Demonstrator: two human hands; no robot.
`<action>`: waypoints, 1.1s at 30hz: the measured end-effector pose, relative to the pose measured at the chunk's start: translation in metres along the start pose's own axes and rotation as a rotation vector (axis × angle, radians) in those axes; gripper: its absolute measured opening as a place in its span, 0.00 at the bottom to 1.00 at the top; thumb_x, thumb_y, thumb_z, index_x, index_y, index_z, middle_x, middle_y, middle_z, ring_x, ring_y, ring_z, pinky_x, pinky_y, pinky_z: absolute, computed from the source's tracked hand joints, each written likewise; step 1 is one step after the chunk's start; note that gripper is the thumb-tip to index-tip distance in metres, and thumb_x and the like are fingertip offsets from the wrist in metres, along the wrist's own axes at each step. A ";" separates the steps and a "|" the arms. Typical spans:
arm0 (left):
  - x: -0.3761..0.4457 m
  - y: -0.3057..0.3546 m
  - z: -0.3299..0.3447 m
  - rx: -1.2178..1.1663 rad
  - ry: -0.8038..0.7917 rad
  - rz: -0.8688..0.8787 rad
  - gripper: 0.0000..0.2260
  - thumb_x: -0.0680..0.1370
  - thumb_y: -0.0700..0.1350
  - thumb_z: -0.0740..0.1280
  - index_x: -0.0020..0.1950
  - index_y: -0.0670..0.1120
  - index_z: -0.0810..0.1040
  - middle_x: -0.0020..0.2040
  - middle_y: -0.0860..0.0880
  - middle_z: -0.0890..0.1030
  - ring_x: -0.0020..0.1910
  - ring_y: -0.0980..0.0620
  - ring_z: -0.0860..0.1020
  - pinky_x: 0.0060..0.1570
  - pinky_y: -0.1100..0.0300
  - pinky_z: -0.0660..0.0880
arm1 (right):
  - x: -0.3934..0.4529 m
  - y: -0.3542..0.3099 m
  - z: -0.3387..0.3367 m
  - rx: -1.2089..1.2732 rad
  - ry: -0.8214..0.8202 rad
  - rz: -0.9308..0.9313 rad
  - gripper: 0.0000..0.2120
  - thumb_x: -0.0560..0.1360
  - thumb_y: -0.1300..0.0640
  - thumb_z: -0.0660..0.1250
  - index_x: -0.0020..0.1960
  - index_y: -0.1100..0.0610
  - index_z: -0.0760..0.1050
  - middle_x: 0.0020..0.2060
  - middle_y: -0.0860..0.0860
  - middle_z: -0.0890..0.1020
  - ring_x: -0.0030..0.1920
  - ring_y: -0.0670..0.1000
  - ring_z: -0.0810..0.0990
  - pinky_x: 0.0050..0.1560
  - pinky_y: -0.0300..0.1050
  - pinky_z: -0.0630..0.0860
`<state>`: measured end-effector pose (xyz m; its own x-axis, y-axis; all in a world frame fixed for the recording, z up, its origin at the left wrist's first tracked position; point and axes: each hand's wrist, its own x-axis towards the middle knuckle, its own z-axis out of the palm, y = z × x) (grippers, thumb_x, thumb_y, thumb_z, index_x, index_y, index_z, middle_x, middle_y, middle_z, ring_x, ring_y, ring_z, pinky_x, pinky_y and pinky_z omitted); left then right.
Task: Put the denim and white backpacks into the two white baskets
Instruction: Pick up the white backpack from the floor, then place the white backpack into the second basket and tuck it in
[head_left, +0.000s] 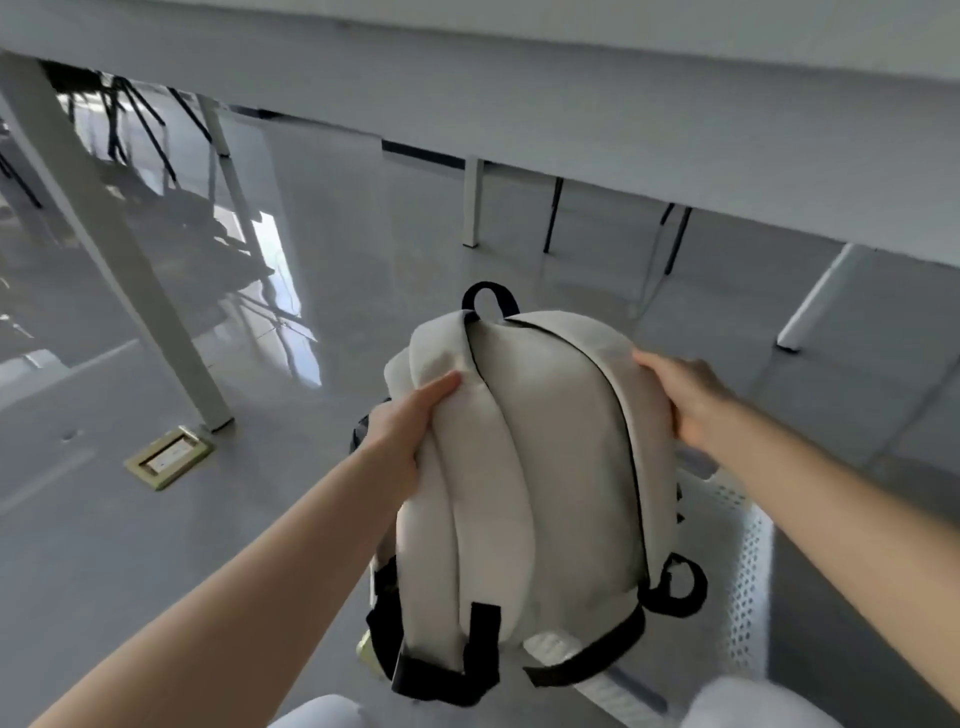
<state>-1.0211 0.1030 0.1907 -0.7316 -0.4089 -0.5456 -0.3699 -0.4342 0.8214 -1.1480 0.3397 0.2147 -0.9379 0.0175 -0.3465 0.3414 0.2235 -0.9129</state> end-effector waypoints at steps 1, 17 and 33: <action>0.000 0.001 0.014 -0.008 0.006 0.043 0.24 0.62 0.55 0.80 0.51 0.45 0.80 0.47 0.46 0.84 0.45 0.47 0.82 0.45 0.54 0.78 | 0.003 0.005 -0.010 -0.001 0.043 -0.016 0.09 0.72 0.52 0.70 0.40 0.58 0.79 0.50 0.58 0.84 0.42 0.53 0.80 0.47 0.45 0.74; -0.039 -0.099 0.208 0.511 -0.621 0.624 0.10 0.74 0.40 0.66 0.52 0.52 0.72 0.47 0.54 0.79 0.47 0.64 0.78 0.48 0.66 0.75 | -0.015 0.022 -0.087 -0.221 0.002 0.147 0.32 0.75 0.33 0.55 0.65 0.57 0.73 0.59 0.58 0.79 0.55 0.61 0.79 0.47 0.52 0.78; 0.043 -0.136 0.185 1.663 -0.543 0.498 0.21 0.74 0.59 0.61 0.62 0.50 0.75 0.59 0.48 0.80 0.63 0.43 0.75 0.60 0.48 0.66 | -0.037 0.117 -0.155 0.500 0.416 0.077 0.08 0.78 0.61 0.64 0.56 0.58 0.72 0.45 0.55 0.80 0.43 0.55 0.79 0.39 0.50 0.76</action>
<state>-1.1087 0.2928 0.0866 -0.8988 0.1898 -0.3950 0.0434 0.9355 0.3507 -1.0830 0.5165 0.1539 -0.8209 0.4132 -0.3942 0.3021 -0.2717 -0.9138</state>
